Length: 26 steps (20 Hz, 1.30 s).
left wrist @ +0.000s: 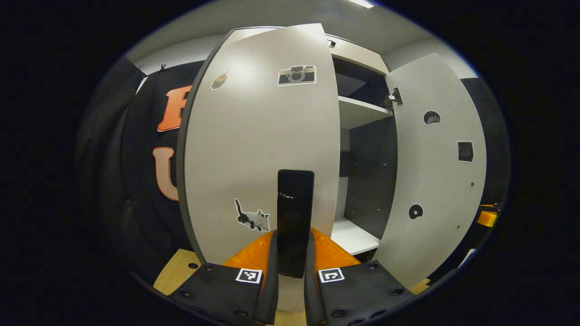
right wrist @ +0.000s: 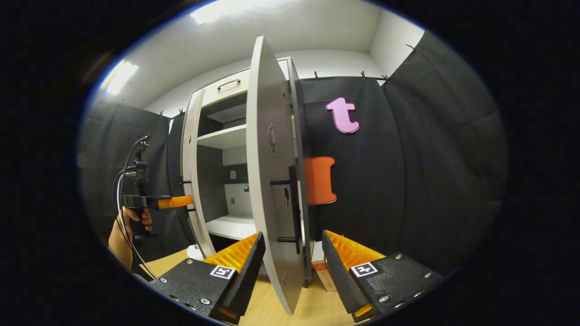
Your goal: Open the right door of the double-door shoe cabinet with the right hand, and open the left door with the left hand.
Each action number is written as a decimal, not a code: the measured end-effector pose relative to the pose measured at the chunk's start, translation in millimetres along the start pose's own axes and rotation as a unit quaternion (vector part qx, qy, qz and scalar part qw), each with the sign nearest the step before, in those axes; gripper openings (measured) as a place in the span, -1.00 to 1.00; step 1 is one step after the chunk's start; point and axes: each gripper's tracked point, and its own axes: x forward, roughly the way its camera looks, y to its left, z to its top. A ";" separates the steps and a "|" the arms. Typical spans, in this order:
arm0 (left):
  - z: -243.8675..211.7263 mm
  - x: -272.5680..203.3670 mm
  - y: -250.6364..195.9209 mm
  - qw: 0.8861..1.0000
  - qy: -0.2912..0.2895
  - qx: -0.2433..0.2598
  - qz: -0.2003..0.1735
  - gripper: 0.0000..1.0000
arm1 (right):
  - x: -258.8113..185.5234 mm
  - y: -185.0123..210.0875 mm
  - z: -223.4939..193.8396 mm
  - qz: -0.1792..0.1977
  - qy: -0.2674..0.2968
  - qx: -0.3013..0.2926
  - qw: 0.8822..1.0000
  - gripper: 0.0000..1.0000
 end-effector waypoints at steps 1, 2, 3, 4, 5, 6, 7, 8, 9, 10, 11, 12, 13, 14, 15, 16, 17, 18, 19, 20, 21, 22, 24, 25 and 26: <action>-0.8 -5.7 3.6 1.000 -0.003 -0.004 0.001 -0.38 | 3.1 0.2 0.9 -0.009 -0.004 -0.002 1.000 0.58; -3.9 -11.0 6.8 1.000 -0.006 -0.003 0.001 -0.38 | 3.7 3.3 -0.6 -0.011 -0.004 -0.001 1.000 0.58; -5.5 -15.2 8.6 1.000 -0.006 -0.004 0.001 -0.38 | 3.6 7.9 -2.9 -0.006 -0.002 0.004 1.000 0.59; -6.6 -21.1 10.0 1.000 -0.007 -0.002 0.003 -0.38 | 2.8 12.0 -3.8 0.000 0.001 0.009 1.000 0.59; -7.6 -26.1 12.3 1.000 -0.007 0.000 0.005 -0.38 | 4.7 15.1 -3.2 0.004 0.002 0.013 1.000 0.60; -8.5 -31.1 15.5 1.000 -0.012 0.005 0.011 -0.39 | 3.3 18.1 -2.0 0.007 0.000 0.014 1.000 0.69; -11.2 -35.4 19.6 1.000 -0.015 0.004 0.014 -0.39 | 4.4 21.8 -0.5 0.009 -0.003 0.014 1.000 0.59; -9.9 -39.2 19.6 1.000 -0.021 0.006 0.017 -0.46 | 6.9 25.7 0.0 0.012 -0.006 0.014 1.000 0.59; -11.7 -42.0 20.4 1.000 -0.018 0.003 0.020 -0.51 | 8.5 31.2 -1.5 0.016 -0.004 0.015 1.000 0.69; -10.1 -45.7 23.6 1.000 -0.019 -0.002 0.023 -0.50 | 9.7 36.2 -2.8 0.019 -0.003 0.015 1.000 0.59; -8.6 -47.8 27.1 0.999 -0.021 0.003 0.028 -0.49 | 11.3 43.1 -1.7 0.023 -0.003 0.013 1.000 0.59; -7.7 -46.7 31.5 0.999 -0.023 0.007 0.036 -0.47 | 13.3 49.3 -1.3 0.028 -0.004 0.009 1.000 0.59; -6.4 -48.4 35.8 0.999 -0.025 0.010 0.043 -0.50 | 15.4 55.6 -0.8 0.032 -0.005 0.005 0.999 0.69; -8.0 -50.1 40.8 0.999 -0.023 0.008 0.049 -0.53 | 16.8 61.1 -1.7 0.036 -0.006 0.001 0.999 0.69; -10.1 -53.2 41.8 0.998 -0.022 0.005 0.050 -0.51 | 18.1 64.6 -3.2 0.035 -0.006 -0.003 0.999 0.69; -10.7 -54.1 41.4 0.999 -0.018 0.008 0.048 -0.58 | 18.8 64.2 -2.7 0.029 -0.008 -0.011 0.999 0.69; -11.4 -57.2 41.6 0.999 -0.016 0.010 0.045 -0.59 | 21.1 64.8 -0.6 0.021 -0.011 -0.019 1.000 0.73; -11.9 -58.7 42.7 0.999 -0.015 0.013 0.043 -0.59 | 23.5 65.7 0.9 0.017 -0.013 -0.021 1.000 0.62; -11.8 -60.6 44.1 0.999 -0.015 0.017 0.043 -0.59 | 27.2 66.5 1.9 0.012 -0.015 -0.021 1.000 0.65; -11.8 -60.5 47.9 0.999 -0.016 0.020 0.044 -0.59 | 28.1 66.6 2.4 0.007 -0.017 -0.021 1.000 0.68; -11.1 -60.8 51.4 0.998 -0.017 0.022 0.048 -0.60 | 28.7 66.9 3.3 0.005 -0.018 -0.021 1.000 0.70; -10.5 -62.2 53.7 0.998 -0.018 0.022 0.052 -0.58 | 29.0 67.1 2.9 0.003 -0.019 -0.021 1.000 0.70; -10.7 -64.3 60.8 0.997 -0.021 0.024 0.066 -0.59 | 28.0 66.8 3.8 0.001 -0.019 -0.020 1.000 0.70; -9.9 -64.4 66.0 0.997 -0.022 0.030 0.075 -0.59 | 27.2 67.2 4.2 0.000 -0.018 -0.018 1.000 0.70; -9.1 -66.0 71.5 0.996 -0.024 0.034 0.082 -0.60 | 25.8 67.4 5.0 0.001 -0.018 -0.015 1.000 0.70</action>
